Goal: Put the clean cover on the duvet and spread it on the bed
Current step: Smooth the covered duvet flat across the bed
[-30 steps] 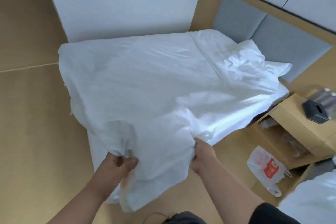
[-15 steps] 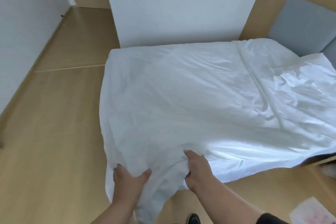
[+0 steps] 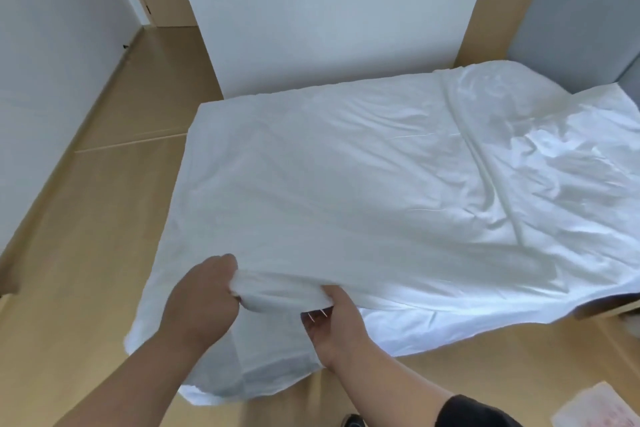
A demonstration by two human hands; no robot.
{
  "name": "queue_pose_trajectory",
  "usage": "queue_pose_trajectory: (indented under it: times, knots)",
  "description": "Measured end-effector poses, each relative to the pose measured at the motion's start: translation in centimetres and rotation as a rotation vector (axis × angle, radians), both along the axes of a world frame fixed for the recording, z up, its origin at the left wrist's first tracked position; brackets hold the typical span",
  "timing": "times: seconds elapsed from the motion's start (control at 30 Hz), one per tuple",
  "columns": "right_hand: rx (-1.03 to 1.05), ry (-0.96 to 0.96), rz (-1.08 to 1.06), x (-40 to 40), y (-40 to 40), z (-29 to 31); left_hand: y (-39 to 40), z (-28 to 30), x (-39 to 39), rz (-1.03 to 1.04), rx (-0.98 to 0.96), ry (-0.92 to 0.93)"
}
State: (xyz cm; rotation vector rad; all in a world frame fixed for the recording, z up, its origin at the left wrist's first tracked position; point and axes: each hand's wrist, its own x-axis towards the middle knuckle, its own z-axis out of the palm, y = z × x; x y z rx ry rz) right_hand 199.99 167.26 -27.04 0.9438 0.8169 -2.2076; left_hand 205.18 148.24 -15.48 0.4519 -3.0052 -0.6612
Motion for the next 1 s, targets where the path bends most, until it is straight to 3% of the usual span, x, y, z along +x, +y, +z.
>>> queue_pose_trajectory:
  times: [0.1, 0.2, 0.27, 0.43, 0.6, 0.7, 0.8, 0.93, 1.0]
  knots:
    - [-0.021, -0.050, -0.224, -2.2, 3.8, -1.9, 0.2, 1.7, 0.8, 0.111, 0.063, 0.015]
    - [0.026, 0.065, -0.234, -5.0, 7.6, -3.1, -0.8, 3.3, 1.2, 0.106, -0.005, -0.024]
    - [-0.050, 0.088, -0.206, -7.7, 8.9, -3.3, -1.4, 3.8, 1.5, 0.078, -0.044, -0.055]
    - [-0.251, 0.187, -0.388, -11.8, 9.0, 1.0, -1.5, 2.7, 2.2, 0.022, -0.033, -0.212]
    - [-0.099, 0.159, -0.217, -14.6, 8.0, 2.9, -1.8, 1.7, 3.4, -0.057, -0.017, -0.338]
    - [0.120, -0.028, -0.180, -15.8, 6.6, 1.9, -2.0, 1.5, 3.6, -0.088, -0.050, -0.417]
    - [0.245, -0.146, -0.214, -15.2, 6.4, 0.7, -2.4, 1.6, 3.2, -0.072, -0.052, -0.391]
    - [0.423, -0.170, -0.172, -9.2, 7.7, -0.3, -4.1, 0.8, 2.5, -0.064, -0.113, -0.368]
    - [0.435, -0.110, -0.249, -8.4, 8.9, 1.1, -5.8, 0.2, 2.0, -0.024, -0.160, -0.345]
